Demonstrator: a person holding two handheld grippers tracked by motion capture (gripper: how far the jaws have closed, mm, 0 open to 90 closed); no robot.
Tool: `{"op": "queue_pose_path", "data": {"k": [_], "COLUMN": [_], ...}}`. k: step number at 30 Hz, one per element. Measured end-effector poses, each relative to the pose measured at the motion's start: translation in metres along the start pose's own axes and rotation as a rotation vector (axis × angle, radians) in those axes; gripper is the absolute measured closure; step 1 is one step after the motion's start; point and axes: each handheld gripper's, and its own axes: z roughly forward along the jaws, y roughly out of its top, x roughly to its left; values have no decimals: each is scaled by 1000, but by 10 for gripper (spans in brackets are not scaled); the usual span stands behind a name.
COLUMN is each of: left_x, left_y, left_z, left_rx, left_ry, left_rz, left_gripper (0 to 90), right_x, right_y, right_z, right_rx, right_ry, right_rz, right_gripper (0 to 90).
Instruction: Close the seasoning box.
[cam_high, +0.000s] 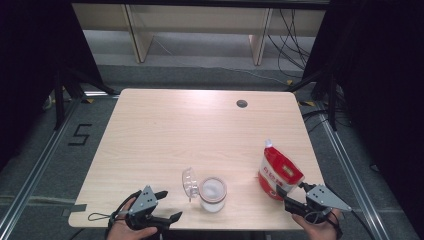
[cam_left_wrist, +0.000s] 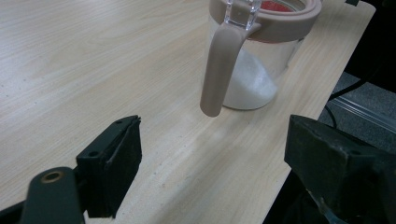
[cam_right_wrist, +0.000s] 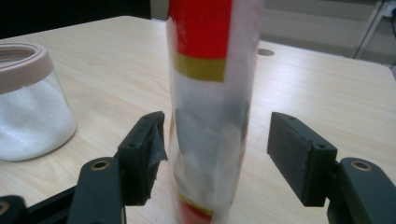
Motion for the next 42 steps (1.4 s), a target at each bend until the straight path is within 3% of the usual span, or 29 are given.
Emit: {"op": "queue_pose_path", "data": {"k": [3, 4, 5, 6, 7, 8, 10, 11, 12, 13, 14, 15, 17, 18, 21, 22, 23, 25, 27, 28, 35, 37, 40, 41, 42], "left_x": [0, 0, 0, 0, 1, -2, -3, -3, -4, -5, -4, -6, -7, -7, -9, -8, -10, -9, -10, -10, -10, -11, -7, -9, -9], "left_y": [2, 3, 4, 4, 5, 5, 6, 6, 7, 8, 8, 8, 10, 10, 10, 11, 11, 12, 11, 11, 13, 14, 16, 15, 16], "left_z": [-1, -1, -2, -3, -3, -2, -1, -2, -3, -4, -4, -3, -3, -2, -4, -5, -4, -4, -3, -3, -3, -2, -3, -3, -3], "left_rx": [-2, -7, -9, -1, 14, -3, -5, 1, 8, 12, 21, -1, -10, -15, -1, 8, -11, -6, -4, -11, -5, -18, -9, -16, -17], "left_ry": [2, 2, 1, 3, 7, -3, -4, -8, -11, -9, -4, -13, -15, -16, -1, -1, -4, -7, -5, -3, 3, 5, 4, 8, 12], "left_rz": [0, -7, 5, 9, 21, -6, -4, 0, 6, 5, 24, 2, -3, -1, 21, 41, 23, 50, 19, 14, 24, 13, 54, 25, 35], "left_gripper": [198, 205, 204, 211, 223, 236, 248, 258, 273, 288, 301, 309, 342, 361, 409, 428, 436, 447, 446, 445, 483, 512, 566, 581, 615], "right_x": [4, 2, 5, 3, 4, 5, 5, 8, 7, 9, 8, 9, 12, 10, 11, 11, 11, 11, 10, 12, 13, 12, 13, 13, 11], "right_y": [-1, -1, -2, -2, -2, -3, -3, -3, -3, -3, -4, -5, -5, -6, -6, -6, -6, -6, -7, -7, -7, -8, -8, -8, -8], "right_z": [-5, -7, -9, -9, -10, -13, -15, -18, -18, -20, -20, -21, -23, -23, -25, -26, -27, -28, -27, -28, -27, -26, -27, -27, -26], "right_rx": [-1, -4, 10, 16, 20, 21, 17, 25, 24, 34, 31, 35, 58, 48, 48, 37, 41, 46, 32, 48, 65, 65, 72, 72, 66], "right_ry": [-22, -23, -28, -18, -18, -30, -33, -36, -35, -30, -30, -32, -29, -29, -20, -44, -38, -26, -32, -26, -19, -20, -12, -12, -19], "right_rz": [32, -8, 16, -8, -1, 9, 7, 28, 3, 19, 4, 7, 24, 0, 22, 4, 6, -11, -33, 10, -12, -17, 9, 7, -19], "right_gripper": [370, 370, 370, 362, 359, 359, 357, 357, 356, 355, 355, 355, 354, 354, 353, 354, 353, 351, 351, 351, 348, 348, 347, 346, 347]}}
